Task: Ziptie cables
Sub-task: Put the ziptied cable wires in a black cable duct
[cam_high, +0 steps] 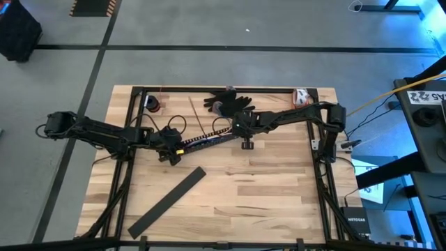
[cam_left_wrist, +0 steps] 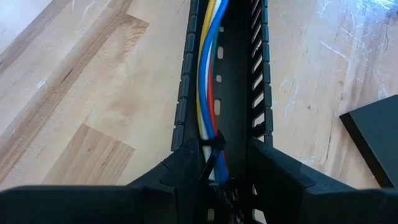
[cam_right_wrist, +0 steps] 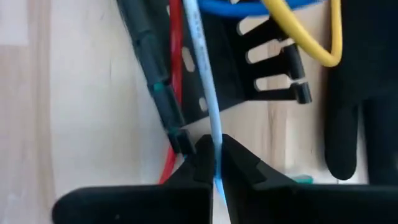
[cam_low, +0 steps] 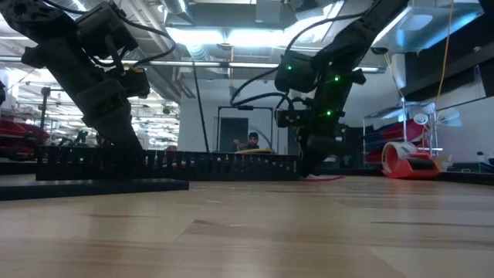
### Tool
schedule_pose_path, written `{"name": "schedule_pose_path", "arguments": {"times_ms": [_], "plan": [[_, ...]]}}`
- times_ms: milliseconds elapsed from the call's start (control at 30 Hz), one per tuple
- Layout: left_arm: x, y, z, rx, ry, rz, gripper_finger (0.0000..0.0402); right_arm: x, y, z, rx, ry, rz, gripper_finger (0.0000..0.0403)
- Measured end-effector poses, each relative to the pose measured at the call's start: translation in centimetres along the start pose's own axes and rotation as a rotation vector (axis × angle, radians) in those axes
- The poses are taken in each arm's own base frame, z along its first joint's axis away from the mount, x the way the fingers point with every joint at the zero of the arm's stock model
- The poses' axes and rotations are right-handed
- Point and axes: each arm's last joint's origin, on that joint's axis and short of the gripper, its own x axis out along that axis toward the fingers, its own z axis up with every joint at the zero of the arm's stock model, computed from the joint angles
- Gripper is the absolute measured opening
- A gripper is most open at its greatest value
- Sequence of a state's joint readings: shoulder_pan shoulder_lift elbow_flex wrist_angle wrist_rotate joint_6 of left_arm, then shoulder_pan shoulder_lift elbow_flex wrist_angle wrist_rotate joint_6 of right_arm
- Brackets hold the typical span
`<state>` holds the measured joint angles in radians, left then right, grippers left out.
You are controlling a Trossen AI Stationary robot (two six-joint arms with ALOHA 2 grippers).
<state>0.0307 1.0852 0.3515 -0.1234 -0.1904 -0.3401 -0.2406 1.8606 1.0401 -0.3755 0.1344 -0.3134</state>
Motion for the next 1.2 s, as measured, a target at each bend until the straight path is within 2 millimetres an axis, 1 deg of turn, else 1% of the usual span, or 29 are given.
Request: {"name": "schedule_pose_path", "arguments": {"times_ms": [100,200,267,367,467,567,633,700,800,1033,1133,1200], "plan": [[0.0,0.0,0.0,0.000,0.000,0.000,0.0133,0.2,0.2,0.1,0.023,-0.003,-0.008,0.0029],[0.0,0.0,0.0,0.000,0.000,0.000,0.0133,-0.2,0.2,0.2,0.019,0.012,-0.064,0.0067],[0.0,0.0,0.0,0.000,0.000,0.000,0.0133,-1.0,0.0,0.1,0.010,0.048,-0.108,0.0095],[0.0,0.0,0.0,0.000,0.000,0.000,0.0133,-3.3,-0.9,0.6,-0.006,0.037,-0.152,0.0136],[0.0,0.0,0.0,-0.001,0.000,0.000,0.0133,-5.4,-1.8,1.4,-0.030,-0.025,-0.160,0.0167],[0.0,0.0,0.0,-0.003,0.000,0.000,0.0133,-6.2,-2.3,2.4,-0.072,-0.146,-0.130,0.0184],[0.0,0.0,0.0,-0.001,0.000,0.000,0.0133,-6.3,-2.5,3.1,-0.091,-0.237,-0.103,0.0189],[0.0,0.0,0.0,-0.001,0.001,0.000,0.0133,-5.7,-2.4,3.6,-0.114,-0.278,-0.083,0.0190],[0.0,0.0,0.0,0.003,0.000,0.000,0.0133,-4.1,-2.1,3.5,-0.126,-0.245,-0.057,0.0190],[0.0,0.0,0.0,0.006,0.000,0.000,0.0133,-1.9,-1.3,3.3,-0.144,-0.189,-0.019,0.0189],[0.0,0.0,0.0,0.006,-0.002,0.000,0.0133,-1.8,-1.2,3.3,-0.145,-0.184,-0.027,0.0166],[0.0,0.0,0.0,0.007,-0.001,-0.001,0.0133,-1.8,-1.2,3.3,-0.144,-0.184,-0.028,0.0133]]}}
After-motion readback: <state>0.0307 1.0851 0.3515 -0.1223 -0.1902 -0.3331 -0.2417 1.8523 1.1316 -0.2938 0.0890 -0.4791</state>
